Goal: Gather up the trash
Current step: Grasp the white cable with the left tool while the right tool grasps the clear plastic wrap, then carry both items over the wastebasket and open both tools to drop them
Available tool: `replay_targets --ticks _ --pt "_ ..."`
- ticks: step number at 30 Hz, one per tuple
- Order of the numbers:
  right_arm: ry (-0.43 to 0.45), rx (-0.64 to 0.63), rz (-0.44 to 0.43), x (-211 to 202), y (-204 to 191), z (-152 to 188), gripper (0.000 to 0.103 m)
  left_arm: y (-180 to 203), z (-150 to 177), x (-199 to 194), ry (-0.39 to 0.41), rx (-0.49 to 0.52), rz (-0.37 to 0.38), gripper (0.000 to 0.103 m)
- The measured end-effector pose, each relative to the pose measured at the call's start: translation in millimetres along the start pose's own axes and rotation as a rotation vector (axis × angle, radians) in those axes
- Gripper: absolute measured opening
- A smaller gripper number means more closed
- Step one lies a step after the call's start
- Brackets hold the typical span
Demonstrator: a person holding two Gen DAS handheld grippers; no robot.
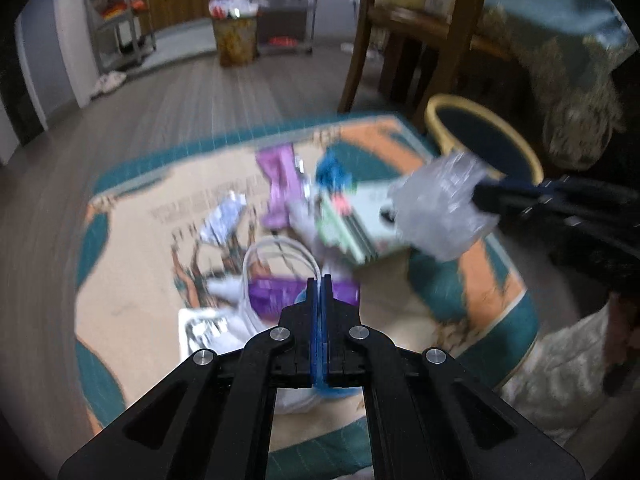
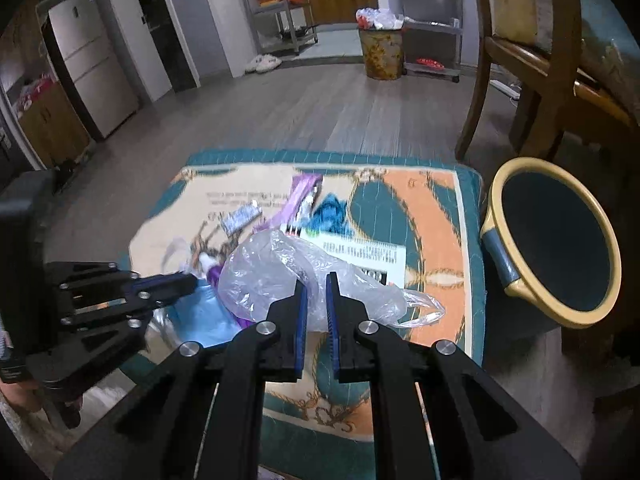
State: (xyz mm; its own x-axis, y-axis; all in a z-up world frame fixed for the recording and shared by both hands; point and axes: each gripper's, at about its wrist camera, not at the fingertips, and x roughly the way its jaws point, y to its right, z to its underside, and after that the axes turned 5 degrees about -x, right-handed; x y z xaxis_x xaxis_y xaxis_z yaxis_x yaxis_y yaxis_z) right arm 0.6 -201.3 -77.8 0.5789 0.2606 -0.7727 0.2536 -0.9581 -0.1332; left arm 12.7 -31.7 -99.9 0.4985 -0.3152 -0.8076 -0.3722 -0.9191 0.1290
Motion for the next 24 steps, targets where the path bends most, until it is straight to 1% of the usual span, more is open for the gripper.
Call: replay_targets --ticks 6,8,9,12,14,17,19,21,23,24 --pt "0.078 0.032 -0.004 -24.4 10.2 -26.0 0.009 1.7 -24.7 -36.6 0.130 -0.017 0.019 0.002" --pt "0.098 0.039 -0.004 -33.8 16.1 -34.6 0.009 6.8 -36.2 -49.6 0.172 0.010 0.010 0.002" --pt "0.107 0.043 -0.010 -40.0 20.7 -41.4 0.009 9.0 -40.1 -54.1 0.181 0.020 0.013 0.002" --pt "0.138 0.063 -0.020 -58.1 40.1 -61.7 0.009 16.5 -62.2 -70.7 0.214 0.056 0.018 0.002" --pt "0.150 0.074 -0.019 -67.3 53.9 -71.4 0.009 24.1 -82.4 -83.9 0.244 0.083 0.015 0.002" --pt "0.173 0.064 0.029 -81.6 81.4 -84.5 0.009 39.3 -113.4 -99.2 0.300 0.127 0.027 0.002" --pt "0.184 0.054 0.084 -89.1 104.8 -89.2 0.009 49.9 -127.7 -101.1 0.323 0.170 0.027 0.002" --pt "0.188 0.067 0.131 -92.4 130.9 -86.6 0.009 60.1 -137.0 -94.0 0.324 0.194 0.034 0.002" --pt "0.185 0.124 0.145 -90.1 158.1 -77.9 0.009 69.1 -142.4 -77.1 0.316 0.187 0.057 0.002" --pt "0.175 0.167 0.151 -86.0 174.0 -71.2 0.009 74.9 -145.5 -63.3 0.300 0.172 0.081 0.002"
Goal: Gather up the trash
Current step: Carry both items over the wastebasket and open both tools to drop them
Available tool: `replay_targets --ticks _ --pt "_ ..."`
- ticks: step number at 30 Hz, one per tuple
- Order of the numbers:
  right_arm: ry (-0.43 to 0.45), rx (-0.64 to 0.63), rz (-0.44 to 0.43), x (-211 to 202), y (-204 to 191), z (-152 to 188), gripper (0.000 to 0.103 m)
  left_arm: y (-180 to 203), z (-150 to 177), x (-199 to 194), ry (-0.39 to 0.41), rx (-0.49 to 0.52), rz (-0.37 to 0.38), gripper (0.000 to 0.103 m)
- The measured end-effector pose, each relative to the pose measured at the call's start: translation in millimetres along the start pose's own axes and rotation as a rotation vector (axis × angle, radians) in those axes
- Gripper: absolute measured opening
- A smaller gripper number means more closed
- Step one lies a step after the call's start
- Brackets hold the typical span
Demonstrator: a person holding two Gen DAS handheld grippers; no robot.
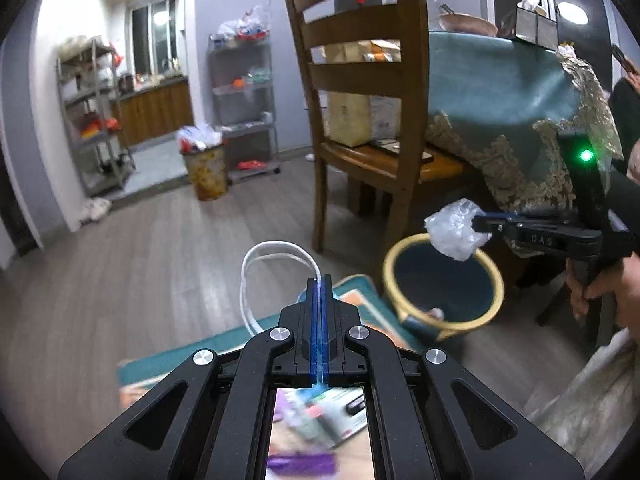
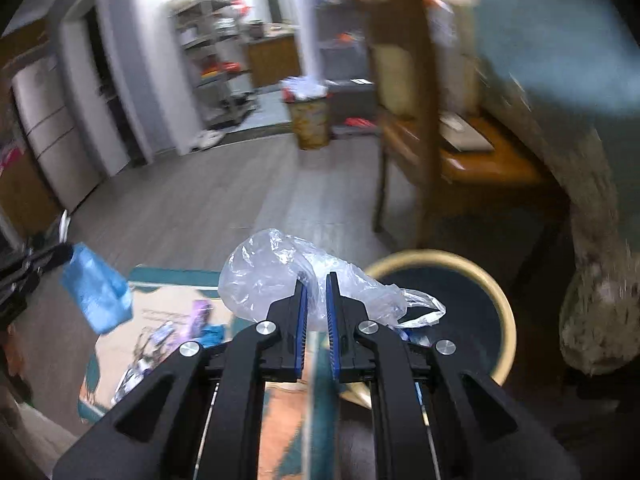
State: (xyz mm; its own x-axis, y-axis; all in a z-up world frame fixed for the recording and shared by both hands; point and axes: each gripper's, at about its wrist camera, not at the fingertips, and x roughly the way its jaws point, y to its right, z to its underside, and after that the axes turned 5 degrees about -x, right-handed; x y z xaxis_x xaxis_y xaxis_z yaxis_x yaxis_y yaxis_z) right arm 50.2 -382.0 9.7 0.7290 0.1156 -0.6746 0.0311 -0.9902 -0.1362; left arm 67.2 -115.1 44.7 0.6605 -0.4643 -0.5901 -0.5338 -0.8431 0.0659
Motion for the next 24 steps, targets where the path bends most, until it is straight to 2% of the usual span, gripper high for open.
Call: replay_targets --ticks 4,13,19,24 --pt "-0.070 0.052 0.059 24.0 42.6 13.0 0.009 25.1 -0.4 44.9 -0.045 -0.001 0.060 0.002" --pt "-0.172 0.186 0.073 65.9 114.5 32.0 0.009 92.8 -3.3 130.4 -0.092 -0.009 0.183 0.002" --pt "-0.223 0.196 0.096 83.4 131.6 44.0 0.009 130.8 9.6 179.6 -0.144 0.016 0.194 0.002" --pt "-0.207 0.223 0.081 88.5 137.2 41.0 0.009 139.6 12.9 194.0 -0.125 0.019 0.204 0.002"
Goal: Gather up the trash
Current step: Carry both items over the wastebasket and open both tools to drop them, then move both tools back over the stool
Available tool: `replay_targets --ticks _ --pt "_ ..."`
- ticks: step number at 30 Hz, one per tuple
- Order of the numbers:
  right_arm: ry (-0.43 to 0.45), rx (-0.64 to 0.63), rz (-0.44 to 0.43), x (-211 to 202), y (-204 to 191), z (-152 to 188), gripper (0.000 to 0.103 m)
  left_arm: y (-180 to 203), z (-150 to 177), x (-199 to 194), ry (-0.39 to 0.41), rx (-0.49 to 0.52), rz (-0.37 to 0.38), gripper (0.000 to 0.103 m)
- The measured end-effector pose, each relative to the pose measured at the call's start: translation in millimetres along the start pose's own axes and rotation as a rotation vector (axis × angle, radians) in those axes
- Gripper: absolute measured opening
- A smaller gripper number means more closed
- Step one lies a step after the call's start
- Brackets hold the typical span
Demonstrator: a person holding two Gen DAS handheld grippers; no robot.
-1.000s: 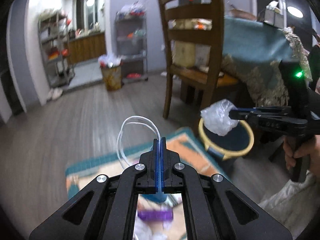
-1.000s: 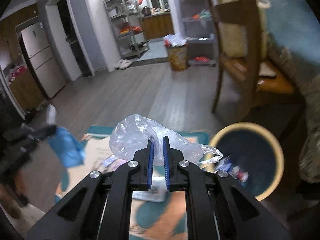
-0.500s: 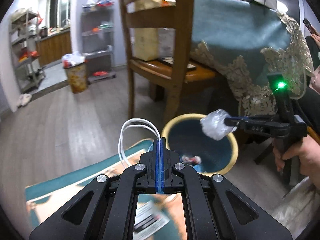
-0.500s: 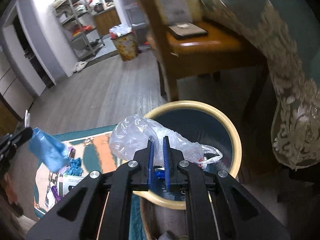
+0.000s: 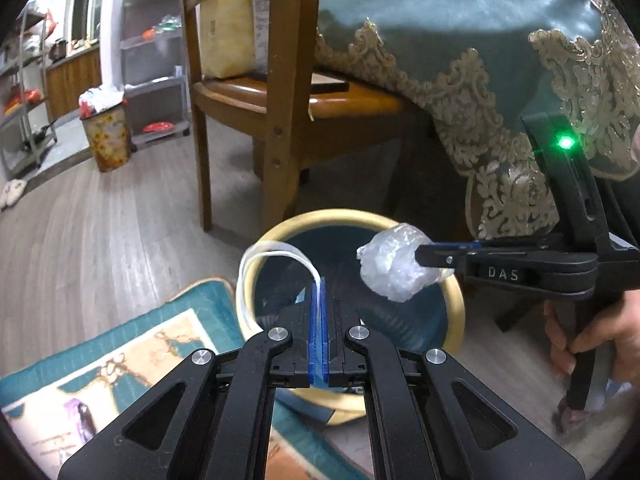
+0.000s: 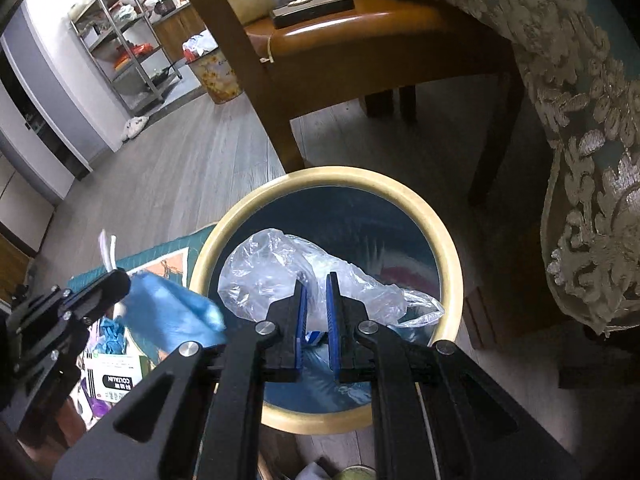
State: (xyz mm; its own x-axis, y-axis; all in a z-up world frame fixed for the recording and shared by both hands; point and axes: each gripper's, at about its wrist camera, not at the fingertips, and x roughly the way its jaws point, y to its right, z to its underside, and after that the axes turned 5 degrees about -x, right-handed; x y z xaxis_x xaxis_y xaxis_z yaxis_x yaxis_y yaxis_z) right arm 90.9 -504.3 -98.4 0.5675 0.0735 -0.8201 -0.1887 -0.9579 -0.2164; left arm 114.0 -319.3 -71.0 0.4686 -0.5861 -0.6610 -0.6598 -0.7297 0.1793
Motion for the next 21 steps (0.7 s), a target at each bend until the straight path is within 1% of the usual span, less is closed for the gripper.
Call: replay_targets --ticks 2,3,4,6,8,10,11,12,13,15,17,18,19,21 --pt "0.010 0.005 -0.002 -1.4 0.8 0.7 0.013 0.9 0.9 5.1 0.000 0.005 -0.004 0.007" --pt "0.017 0.010 -0.005 -2.6 1.1 0.9 0.023 1.0 2.4 6.8 -0.002 0.011 -0.015 0.017" --pt "0.024 0.013 -0.002 -5.1 1.4 1.5 0.041 0.8 4.0 9.3 -0.009 0.016 -0.032 0.035" --pt "0.048 0.020 0.006 -10.4 2.2 0.9 0.059 -0.8 5.2 7.2 -0.009 0.011 -0.033 0.049" --pt "0.059 0.025 0.007 -13.5 2.5 -0.2 0.060 -2.7 2.9 0.5 0.008 0.003 -0.035 0.053" --pt "0.064 0.026 0.016 -15.9 1.9 -1.3 0.066 -6.1 0.8 -7.9 0.025 -0.012 -0.033 0.066" --pt "0.069 0.025 0.021 -16.7 2.0 -2.2 0.073 -7.8 0.6 -12.0 0.032 -0.018 -0.033 0.068" --pt "0.078 0.024 0.025 -18.6 1.2 -3.2 0.080 -10.0 1.3 -17.0 0.034 -0.019 -0.040 0.073" --pt "0.086 0.024 0.027 -20.0 0.7 -3.8 0.085 -11.3 2.1 -20.6 0.035 -0.015 -0.049 0.078" --pt "0.103 0.029 0.034 -24.1 -0.7 -5.0 0.089 -13.7 4.3 -28.8 0.038 0.002 -0.071 0.078" --pt "0.113 0.036 0.039 -26.9 -2.8 -5.3 0.093 -18.7 6.3 -40.4 0.038 0.010 -0.101 0.083" --pt "0.120 0.037 0.045 -29.9 -6.4 -4.9 0.095 -21.8 6.9 -46.7 0.044 0.007 -0.111 0.087" --pt "0.125 0.035 0.048 -31.2 -8.9 -5.3 0.097 -26.6 7.9 -56.9 0.058 -0.001 -0.122 0.088" --pt "0.136 0.019 0.060 -36.2 -19.2 -5.4 0.097 -33.8 8.3 -71.4 0.071 -0.016 -0.137 0.088"
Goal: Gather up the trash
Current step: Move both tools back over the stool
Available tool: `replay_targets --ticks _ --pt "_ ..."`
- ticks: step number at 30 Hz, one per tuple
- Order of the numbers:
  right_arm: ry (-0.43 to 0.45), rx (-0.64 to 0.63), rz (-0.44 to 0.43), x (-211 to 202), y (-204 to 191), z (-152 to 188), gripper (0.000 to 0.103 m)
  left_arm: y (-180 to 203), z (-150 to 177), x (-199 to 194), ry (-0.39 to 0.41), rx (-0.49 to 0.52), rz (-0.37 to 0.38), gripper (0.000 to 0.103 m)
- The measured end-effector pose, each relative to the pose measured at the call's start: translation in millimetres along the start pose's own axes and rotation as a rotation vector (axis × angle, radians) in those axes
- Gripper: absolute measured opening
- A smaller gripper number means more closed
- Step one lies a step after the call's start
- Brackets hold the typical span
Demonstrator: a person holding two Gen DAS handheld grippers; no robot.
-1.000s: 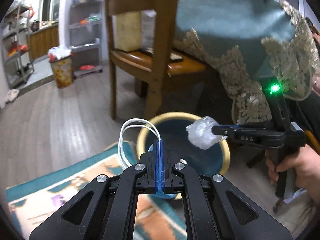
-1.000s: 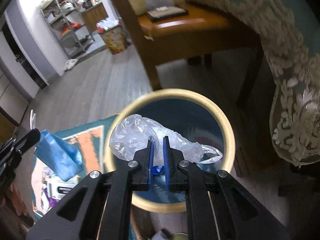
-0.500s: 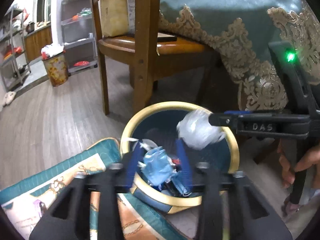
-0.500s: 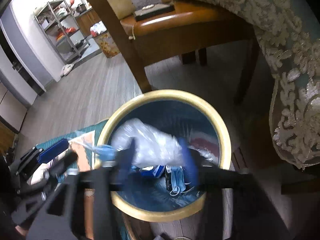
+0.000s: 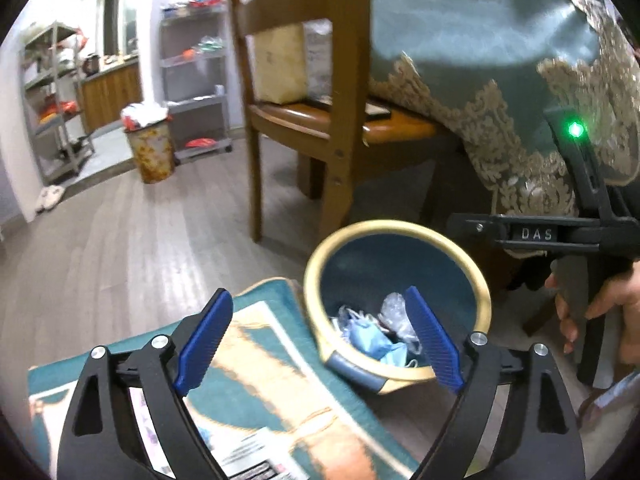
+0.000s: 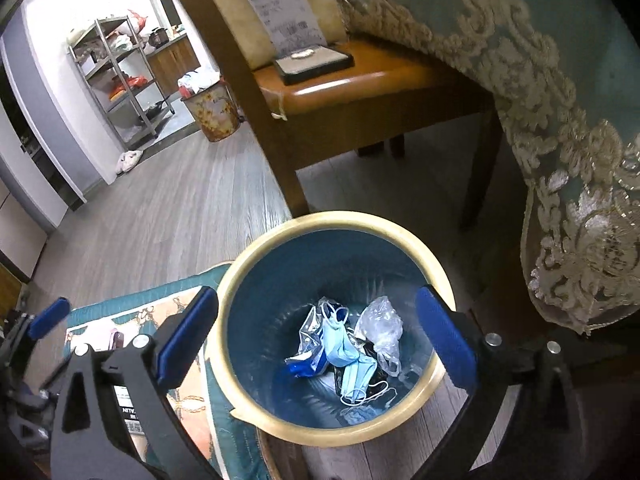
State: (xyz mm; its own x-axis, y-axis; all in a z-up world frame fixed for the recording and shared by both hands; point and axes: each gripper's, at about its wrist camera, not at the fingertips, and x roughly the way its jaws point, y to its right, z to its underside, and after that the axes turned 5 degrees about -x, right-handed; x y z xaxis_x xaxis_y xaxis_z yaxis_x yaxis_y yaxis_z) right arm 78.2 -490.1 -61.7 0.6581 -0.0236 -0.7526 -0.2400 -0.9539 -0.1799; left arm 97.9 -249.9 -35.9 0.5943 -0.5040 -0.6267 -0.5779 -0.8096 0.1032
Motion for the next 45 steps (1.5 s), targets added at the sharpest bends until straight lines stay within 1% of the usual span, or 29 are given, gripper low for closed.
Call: replay_targets --ticks 3,8,14,16,18,21,24,26,27,30,31,33,34,36,37,38,41,42,43,44,45 --pt "0.020 -0.030 0.007 -9.6 -17.7 1.7 0.097 -17.6 -0.1 -25.9 0.029 -0.028 -0.026 0.090" --pt "0.027 -0.074 -0.031 -19.2 -52.7 6.7 0.097 -57.9 6.5 -72.0 0.069 -0.091 -0.092 0.093" --pt "0.013 -0.164 -0.095 -21.7 -109.5 17.7 0.097 -109.5 26.0 -123.0 0.091 -0.170 -0.193 0.093" --pt "0.001 -0.195 -0.103 -20.8 -126.4 23.0 0.097 -126.5 35.4 -138.4 0.093 -0.202 -0.227 0.093" --pt "-0.014 -0.226 -0.115 -19.2 -146.9 30.5 0.097 -140.9 45.4 -150.1 0.089 -0.237 -0.246 0.093" --pt "-0.035 -0.271 -0.145 -19.2 -176.3 44.5 0.097 -162.7 69.0 -165.0 0.064 -0.263 -0.311 0.093" --pt "-0.057 -0.315 -0.158 -15.5 -199.7 59.4 0.097 -179.4 92.6 -172.2 0.030 -0.283 -0.358 0.093" --pt "-0.074 -0.330 -0.160 -11.1 -210.7 70.3 0.097 -191.1 114.5 -174.2 -0.003 -0.297 -0.398 0.093" --pt "-0.087 -0.330 -0.159 -6.8 -215.0 75.7 0.097 -196.3 127.1 -172.8 -0.033 -0.303 -0.425 0.093" --pt "-0.126 -0.293 -0.170 2.2 -223.4 91.6 0.097 -203.2 152.4 -167.1 -0.098 -0.303 -0.459 0.093" --pt "-0.140 -0.281 -0.176 5.2 -226.4 96.5 0.097 -206.0 162.0 -164.1 -0.136 -0.301 -0.460 0.093" --pt "-0.167 -0.273 -0.192 9.4 -235.7 108.7 0.097 -208.3 169.4 -161.5 -0.172 -0.276 -0.456 0.093" --pt "-0.181 -0.289 -0.194 11.1 -242.3 115.4 0.097 -208.7 172.3 -161.0 -0.189 -0.241 -0.469 0.093" --pt "-0.200 -0.358 -0.206 12.6 -260.5 130.7 0.097 -212.7 174.7 -162.7 -0.197 -0.214 -0.494 0.093" --pt "-0.206 -0.401 -0.211 12.1 -269.6 137.2 0.097 -217.2 174.7 -165.5 -0.191 -0.229 -0.496 0.093" --pt "-0.207 -0.475 -0.224 10.9 -283.8 146.8 0.097 -220.7 175.0 -168.8 -0.181 -0.251 -0.491 0.093" --pt "-0.196 -0.628 -0.266 6.7 -310.6 167.0 0.095 -238.7 173.1 -181.2 -0.139 -0.358 -0.471 0.093" --pt "-0.192 -0.683 -0.292 5.6 -319.1 174.3 0.091 -244.8 173.0 -184.7 -0.129 -0.384 -0.473 0.093" --pt "-0.194 -0.720 -0.311 6.1 -325.8 179.5 0.085 -246.9 172.2 -186.0 -0.123 -0.397 -0.478 0.093" --pt "-0.206 -0.751 -0.335 8.7 -333.1 185.2 0.082 -250.1 171.9 -187.3 -0.119 -0.410 -0.481 0.093" --pt "-0.218 -0.765 -0.347 12.0 -337.1 187.9 0.074 -254.7 172.1 -188.7 -0.113 -0.430 -0.478 0.093"
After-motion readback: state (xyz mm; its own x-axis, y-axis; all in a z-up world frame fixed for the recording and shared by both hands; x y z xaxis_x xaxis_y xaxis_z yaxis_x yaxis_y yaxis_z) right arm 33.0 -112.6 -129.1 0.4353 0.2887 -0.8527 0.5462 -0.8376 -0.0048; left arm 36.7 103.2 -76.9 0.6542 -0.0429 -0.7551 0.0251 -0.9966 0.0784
